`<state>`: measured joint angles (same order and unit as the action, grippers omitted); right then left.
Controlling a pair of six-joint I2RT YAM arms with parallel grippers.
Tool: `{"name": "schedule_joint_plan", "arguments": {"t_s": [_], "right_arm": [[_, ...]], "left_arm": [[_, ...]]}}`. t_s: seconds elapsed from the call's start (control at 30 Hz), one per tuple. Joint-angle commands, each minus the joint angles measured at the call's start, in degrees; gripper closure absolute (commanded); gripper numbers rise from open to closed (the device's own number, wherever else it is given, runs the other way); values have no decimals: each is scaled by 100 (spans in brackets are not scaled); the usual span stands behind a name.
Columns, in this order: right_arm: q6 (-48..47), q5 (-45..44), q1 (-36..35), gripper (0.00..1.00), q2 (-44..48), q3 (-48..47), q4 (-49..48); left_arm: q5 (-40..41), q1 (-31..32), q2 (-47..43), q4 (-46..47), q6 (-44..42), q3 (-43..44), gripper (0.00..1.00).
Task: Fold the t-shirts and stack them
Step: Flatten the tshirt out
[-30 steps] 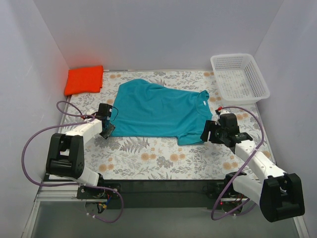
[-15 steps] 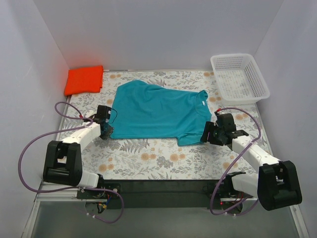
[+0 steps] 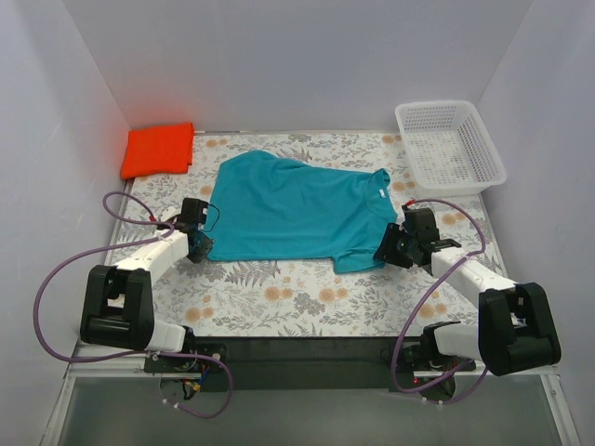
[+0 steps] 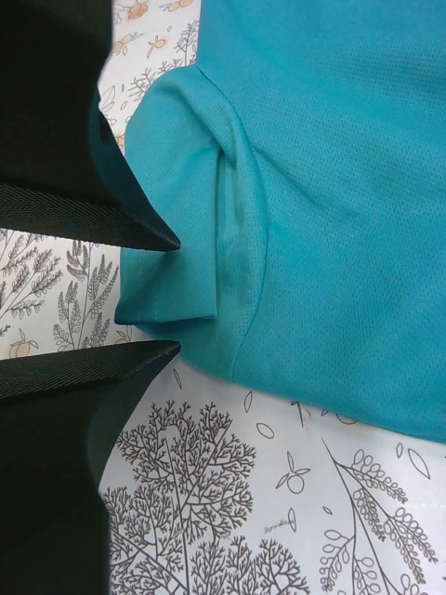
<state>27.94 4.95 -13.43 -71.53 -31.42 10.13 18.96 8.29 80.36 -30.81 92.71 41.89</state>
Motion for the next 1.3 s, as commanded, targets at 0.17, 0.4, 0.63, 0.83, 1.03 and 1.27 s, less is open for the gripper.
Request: {"name": "schedule_joint_plan", "arguments": {"t_s": [0.17,0.4,0.63,0.83,1.03,1.27], "right_arm": [[124,155,95,63,24,-92,-266],[132,261,113,88,113,-101,-257],[62,252,130,99,358,-268,-152],[-245,-19,165,99,841,-1742,349],[-719,-468,209,99,1281,-3709,894],[-1475,-899,209,99,2265,-4820,982]], "left_arm": [[46,-30,-240,57,-42,-49,100],[29,-30,-231,57,-42,-32,100],[152,-30,-406,-127,-68,258,100],[301,-38,-723,-794,-270,1932,100],[240,-38,-942,-1146,-832,3947,100],[82,-38,-2205,-497,-1711,4951,100]]}}
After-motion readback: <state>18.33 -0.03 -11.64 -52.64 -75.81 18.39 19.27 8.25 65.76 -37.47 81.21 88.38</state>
